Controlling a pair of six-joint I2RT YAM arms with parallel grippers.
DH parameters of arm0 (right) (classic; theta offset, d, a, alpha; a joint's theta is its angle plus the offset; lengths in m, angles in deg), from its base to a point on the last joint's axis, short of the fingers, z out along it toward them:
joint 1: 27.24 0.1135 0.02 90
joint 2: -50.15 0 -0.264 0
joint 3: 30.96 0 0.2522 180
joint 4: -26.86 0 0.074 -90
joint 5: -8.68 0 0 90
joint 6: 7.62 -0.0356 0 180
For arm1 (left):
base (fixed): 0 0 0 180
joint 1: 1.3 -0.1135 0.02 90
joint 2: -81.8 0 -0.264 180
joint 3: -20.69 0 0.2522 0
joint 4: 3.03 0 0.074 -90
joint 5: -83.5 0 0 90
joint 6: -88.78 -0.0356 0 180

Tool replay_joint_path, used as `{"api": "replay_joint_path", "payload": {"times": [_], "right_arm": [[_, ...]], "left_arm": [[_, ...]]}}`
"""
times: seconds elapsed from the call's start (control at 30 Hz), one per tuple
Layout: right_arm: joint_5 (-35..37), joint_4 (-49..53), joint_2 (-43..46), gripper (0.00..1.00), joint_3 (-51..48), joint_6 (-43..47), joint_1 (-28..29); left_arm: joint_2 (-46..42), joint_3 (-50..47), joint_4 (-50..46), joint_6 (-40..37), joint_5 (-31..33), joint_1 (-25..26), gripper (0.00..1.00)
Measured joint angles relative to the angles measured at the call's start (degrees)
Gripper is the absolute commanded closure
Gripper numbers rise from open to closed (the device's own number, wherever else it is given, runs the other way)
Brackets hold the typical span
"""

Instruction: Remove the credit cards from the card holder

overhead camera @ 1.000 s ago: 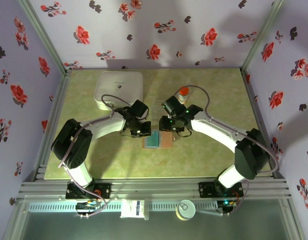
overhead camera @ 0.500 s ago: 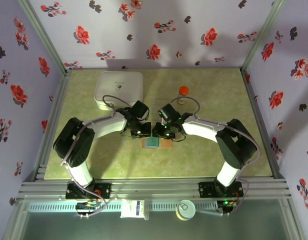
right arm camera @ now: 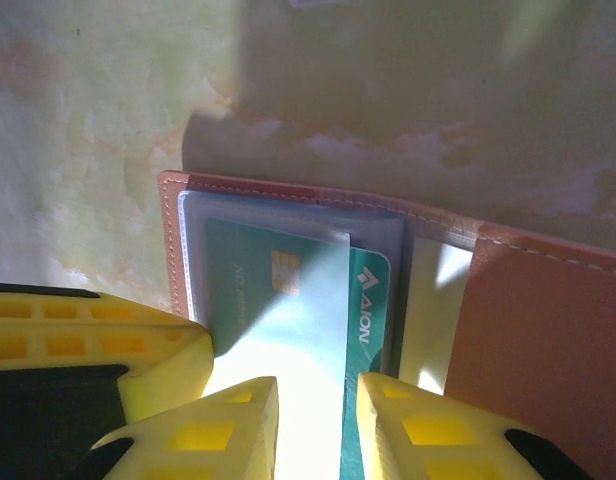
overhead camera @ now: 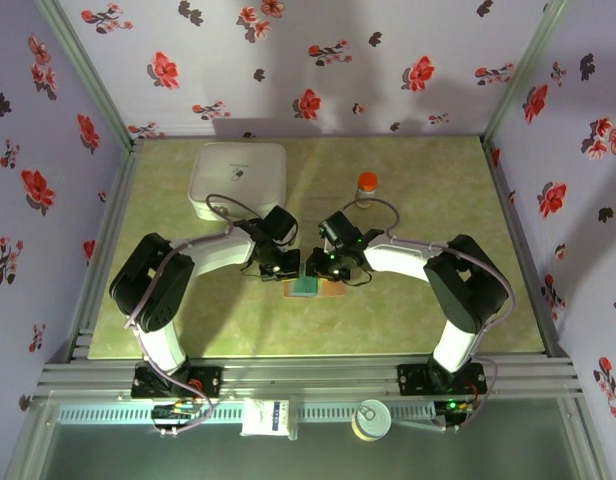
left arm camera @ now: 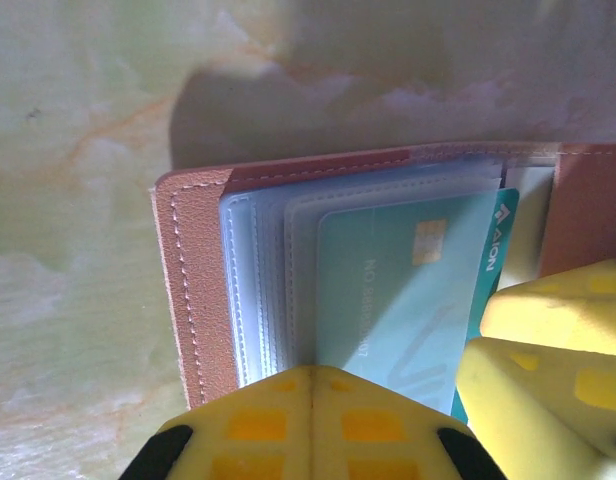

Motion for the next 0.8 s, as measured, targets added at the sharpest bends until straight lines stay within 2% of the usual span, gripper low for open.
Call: {"api": "replay_joint_path", "payload": {"times": [0.43, 0.8], "right_arm": [[1.4, 2.1, 0.5, 0.71, 0.1, 0.1, -0.1], [2.6, 4.4, 4.5, 0.70, 0.1, 0.5, -0.2]], "left_arm": [[0.0, 0.0, 0.0, -0.2, 0.0, -0.3, 1.00], [-0.1, 0.6, -0.9, -0.4, 0.2, -0.5, 1.00]]}}
